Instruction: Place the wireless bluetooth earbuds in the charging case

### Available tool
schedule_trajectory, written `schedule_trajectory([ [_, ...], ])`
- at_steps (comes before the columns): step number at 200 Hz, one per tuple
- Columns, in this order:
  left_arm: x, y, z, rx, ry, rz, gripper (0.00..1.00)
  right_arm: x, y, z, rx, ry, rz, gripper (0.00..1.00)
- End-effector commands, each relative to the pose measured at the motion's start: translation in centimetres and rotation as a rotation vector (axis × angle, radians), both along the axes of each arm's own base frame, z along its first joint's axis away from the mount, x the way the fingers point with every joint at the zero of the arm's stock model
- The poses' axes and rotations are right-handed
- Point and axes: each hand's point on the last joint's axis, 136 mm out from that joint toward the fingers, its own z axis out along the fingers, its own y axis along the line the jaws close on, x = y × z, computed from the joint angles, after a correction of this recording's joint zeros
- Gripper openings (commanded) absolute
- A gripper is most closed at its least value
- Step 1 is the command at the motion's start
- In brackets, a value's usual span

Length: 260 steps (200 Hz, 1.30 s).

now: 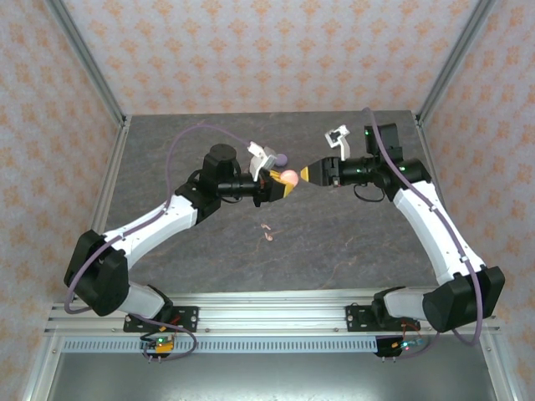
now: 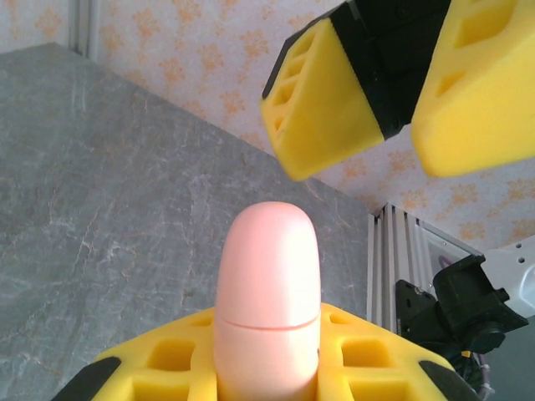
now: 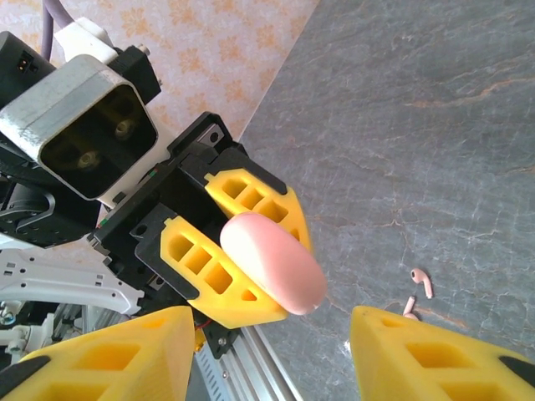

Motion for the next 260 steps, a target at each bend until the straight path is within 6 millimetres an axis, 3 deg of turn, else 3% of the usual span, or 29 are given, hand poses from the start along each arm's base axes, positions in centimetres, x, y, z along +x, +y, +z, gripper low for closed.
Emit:
schedule_trajectory([
  [1, -0.1, 0.0, 2.2, -0.032, -0.144, 0.007, 0.12, -0.6, 0.3, -0.9, -0.036, 0.004, 0.01, 0.53],
  [62, -1.2, -0.1, 2.4, -0.025, -0.174, -0.019, 0.12, -0.2, 1.2, -1.6, -0.062, 0.017, 0.024, 0.55],
  [161, -2.9, -0.3, 2.5, -0.002, -0.2, -0.07, 0.11, 2.1, 0.5, -2.6, -0.119, 0.024, -0.087, 0.55],
  [230, -3.0, 0.0, 2.0, 0.027, -0.202, -0.062, 0.12, 2.3, 0.5, -2.5, -0.12, 0.036, -0.101, 0.56],
  [260, -2.0, 0.3, 1.3, 0.051, -0.199, -0.01, 0.11, 2.3, 0.3, -2.2, -0.124, 0.024, -0.119, 0.56],
])
